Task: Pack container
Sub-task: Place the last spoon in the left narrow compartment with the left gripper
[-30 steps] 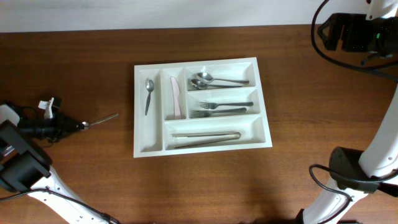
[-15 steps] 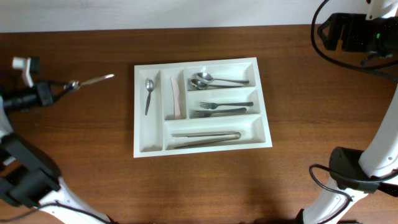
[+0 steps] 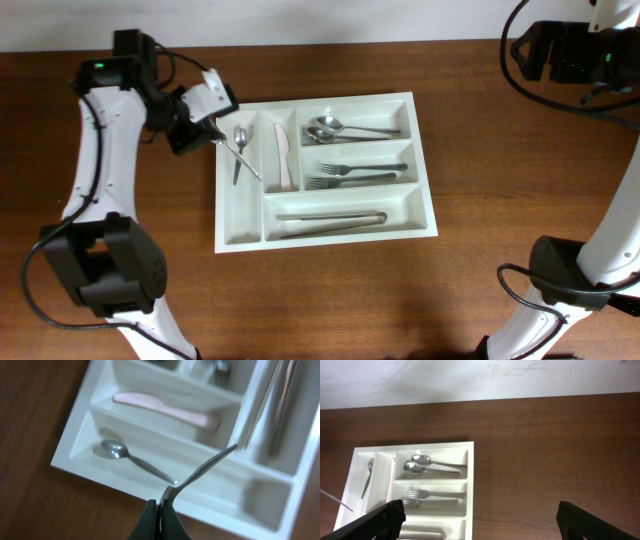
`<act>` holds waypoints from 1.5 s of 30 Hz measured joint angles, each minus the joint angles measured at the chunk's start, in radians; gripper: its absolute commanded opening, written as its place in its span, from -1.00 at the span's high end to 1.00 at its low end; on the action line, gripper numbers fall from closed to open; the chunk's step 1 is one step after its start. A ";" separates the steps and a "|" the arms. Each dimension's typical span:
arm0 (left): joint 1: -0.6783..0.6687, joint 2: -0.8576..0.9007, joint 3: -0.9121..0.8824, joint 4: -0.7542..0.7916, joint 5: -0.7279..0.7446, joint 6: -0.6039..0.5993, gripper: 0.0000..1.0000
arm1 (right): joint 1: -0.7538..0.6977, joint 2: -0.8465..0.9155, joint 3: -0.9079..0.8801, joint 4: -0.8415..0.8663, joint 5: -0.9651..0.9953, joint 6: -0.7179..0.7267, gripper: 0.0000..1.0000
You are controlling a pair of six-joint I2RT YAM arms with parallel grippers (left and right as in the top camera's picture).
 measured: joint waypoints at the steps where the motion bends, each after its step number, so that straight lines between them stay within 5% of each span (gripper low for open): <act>1: -0.008 0.006 -0.001 0.005 -0.018 0.026 0.96 | 0.000 0.000 0.000 0.000 0.000 0.001 -0.98; 18: -0.014 0.222 -0.008 0.013 -0.081 0.349 0.96 | 0.000 0.000 0.000 0.000 0.000 0.000 -0.98; 28: -0.047 0.226 -0.009 0.037 -0.119 0.407 0.85 | 0.000 0.000 0.000 0.000 0.000 -0.001 -0.97; 29: -0.051 0.226 -0.009 0.053 -0.122 0.408 0.80 | 0.000 0.000 0.000 0.000 0.000 0.000 -0.98; 30: -0.055 0.226 -0.009 0.068 -0.126 0.409 0.37 | 0.000 0.000 0.000 0.000 0.000 0.000 -0.98; 31: -0.060 0.226 -0.009 0.078 -0.130 0.412 -0.98 | 0.000 0.000 0.000 0.000 0.000 0.000 -0.98; 39: -0.077 0.227 0.016 0.084 -0.186 0.328 -0.98 | 0.000 0.000 0.000 0.000 0.000 0.000 -0.98; 45: -0.069 0.225 0.223 0.084 -0.277 0.044 -0.98 | 0.000 0.000 0.000 0.000 0.000 0.000 -0.98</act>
